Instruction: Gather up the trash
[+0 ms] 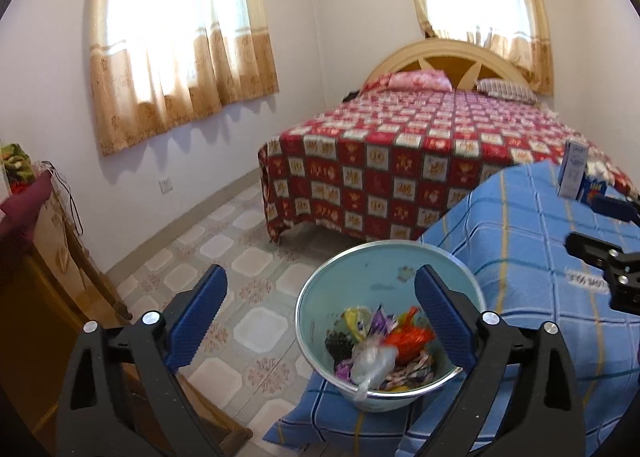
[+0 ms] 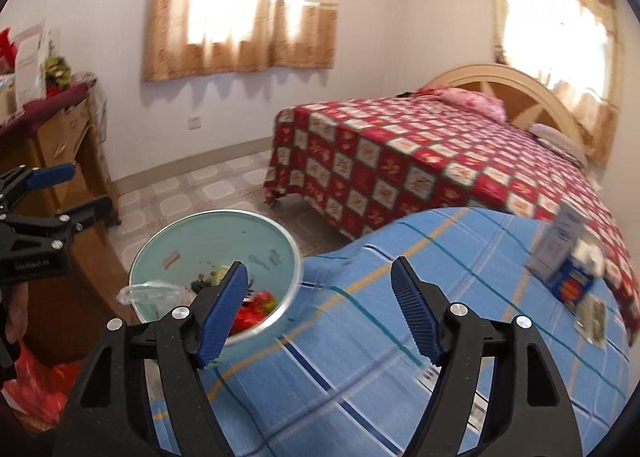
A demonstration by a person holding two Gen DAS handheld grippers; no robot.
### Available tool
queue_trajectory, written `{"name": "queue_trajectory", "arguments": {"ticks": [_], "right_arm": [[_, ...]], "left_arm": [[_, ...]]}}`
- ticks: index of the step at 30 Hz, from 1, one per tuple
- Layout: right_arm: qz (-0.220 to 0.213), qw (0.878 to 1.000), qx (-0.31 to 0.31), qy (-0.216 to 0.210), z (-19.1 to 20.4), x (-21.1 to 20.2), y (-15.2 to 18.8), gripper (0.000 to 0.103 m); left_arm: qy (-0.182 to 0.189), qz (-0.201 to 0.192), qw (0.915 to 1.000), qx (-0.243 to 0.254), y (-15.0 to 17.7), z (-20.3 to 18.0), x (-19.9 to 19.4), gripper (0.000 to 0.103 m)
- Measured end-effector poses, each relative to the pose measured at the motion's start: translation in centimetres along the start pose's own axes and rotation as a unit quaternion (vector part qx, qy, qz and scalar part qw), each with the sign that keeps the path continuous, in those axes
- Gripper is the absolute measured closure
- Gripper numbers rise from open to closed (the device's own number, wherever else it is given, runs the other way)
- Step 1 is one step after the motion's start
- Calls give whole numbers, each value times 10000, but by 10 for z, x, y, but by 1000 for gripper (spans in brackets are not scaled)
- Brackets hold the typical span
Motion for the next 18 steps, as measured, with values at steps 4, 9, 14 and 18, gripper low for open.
{"name": "queue_trajectory", "arguments": {"ticks": [4, 9, 14, 18], "right_arm": [[-245, 9993, 109, 243, -16, -26, -5, 25], [-411, 9981, 87, 454, -30, -46, -10, 24], [-476, 9972, 103, 572, -40, -59, -12, 23], [-478, 9969, 75, 620, -42, -65, -12, 23]], "left_arm": [[30, -202, 9998, 5, -14, -5, -13, 6], [83, -349, 9993, 46, -24, -12, -26, 6], [107, -439, 9990, 50, -30, -13, -34, 6], [116, -495, 9987, 58, -33, -12, -38, 6]]}}
Point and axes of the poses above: each gripper's, at about its wrist camera, not at the fingertips, and x roughly the way its jaws point, z to its left, y to its underside, the point moved 7 cm from there along x, roughly the way its jaws point, and after that the axes turned 11 degrees about -z, right-handed, at the moved point
